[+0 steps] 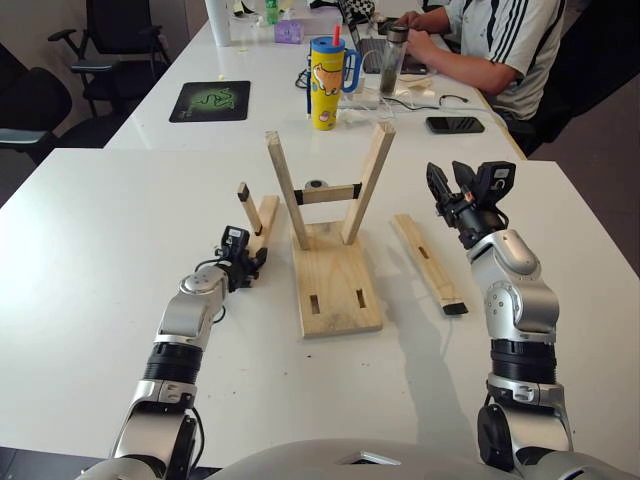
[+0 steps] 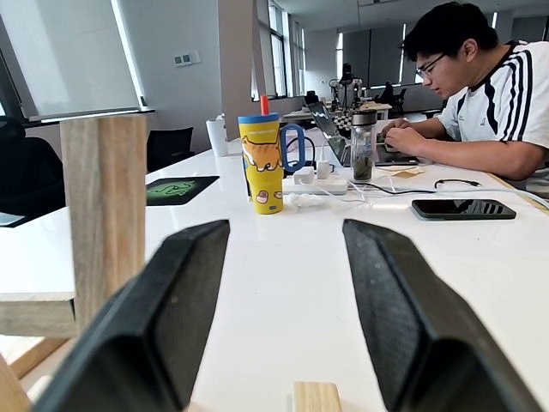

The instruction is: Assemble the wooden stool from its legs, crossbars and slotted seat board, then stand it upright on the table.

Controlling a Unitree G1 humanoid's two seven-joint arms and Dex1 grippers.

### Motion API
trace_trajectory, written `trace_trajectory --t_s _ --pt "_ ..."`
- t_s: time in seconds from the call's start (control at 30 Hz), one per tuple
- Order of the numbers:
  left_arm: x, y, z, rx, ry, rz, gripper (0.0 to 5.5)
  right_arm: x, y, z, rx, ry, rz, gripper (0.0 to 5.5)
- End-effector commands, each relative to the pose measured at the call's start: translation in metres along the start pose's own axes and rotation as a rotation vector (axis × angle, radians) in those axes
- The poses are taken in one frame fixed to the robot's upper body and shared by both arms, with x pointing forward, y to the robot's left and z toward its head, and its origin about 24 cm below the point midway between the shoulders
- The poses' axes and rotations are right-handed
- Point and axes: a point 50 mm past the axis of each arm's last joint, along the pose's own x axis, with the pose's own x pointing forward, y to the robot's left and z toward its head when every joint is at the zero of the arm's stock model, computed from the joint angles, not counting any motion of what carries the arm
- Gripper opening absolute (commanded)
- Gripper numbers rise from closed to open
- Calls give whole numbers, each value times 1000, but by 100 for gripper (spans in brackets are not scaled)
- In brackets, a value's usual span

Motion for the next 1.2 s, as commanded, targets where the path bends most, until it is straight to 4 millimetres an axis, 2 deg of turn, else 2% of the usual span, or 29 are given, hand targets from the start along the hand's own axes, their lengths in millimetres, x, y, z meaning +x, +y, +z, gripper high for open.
trace_trajectory --t_s 0.03,0.23,0.33,0.47,0.57,0.63,0.7,0.8,0.9,1.07,1.2 --pt "2 2 -10 1 49 12 205 4 1 4 -5 -13 12 245" --pt "0 5 -8 7 22 32 204 4 1 5 -6 -16 10 245" --pt "-5 16 5 5 -70 104 204 5 1 7 -8 -19 11 245" --pt "-22 41 47 5 -336 233 204 10 2 21 -5 -60 15 245" --pt "-42 57 78 19 -511 301 204 18 4 42 25 -114 25 245" --pt "-58 59 103 41 -644 295 204 24 12 61 66 -151 72 245" --pt "-73 53 127 70 -774 246 204 29 26 80 142 -175 157 245" --pt "-89 38 152 114 -901 135 204 34 46 104 353 -170 292 285" --pt "-103 11 172 191 -987 -29 204 37 65 129 597 -125 452 331" --pt "-107 -21 175 259 -981 -224 204 36 81 140 773 -10 583 401" --pt "-101 -36 170 304 -929 -324 204 34 84 140 806 61 625 454"
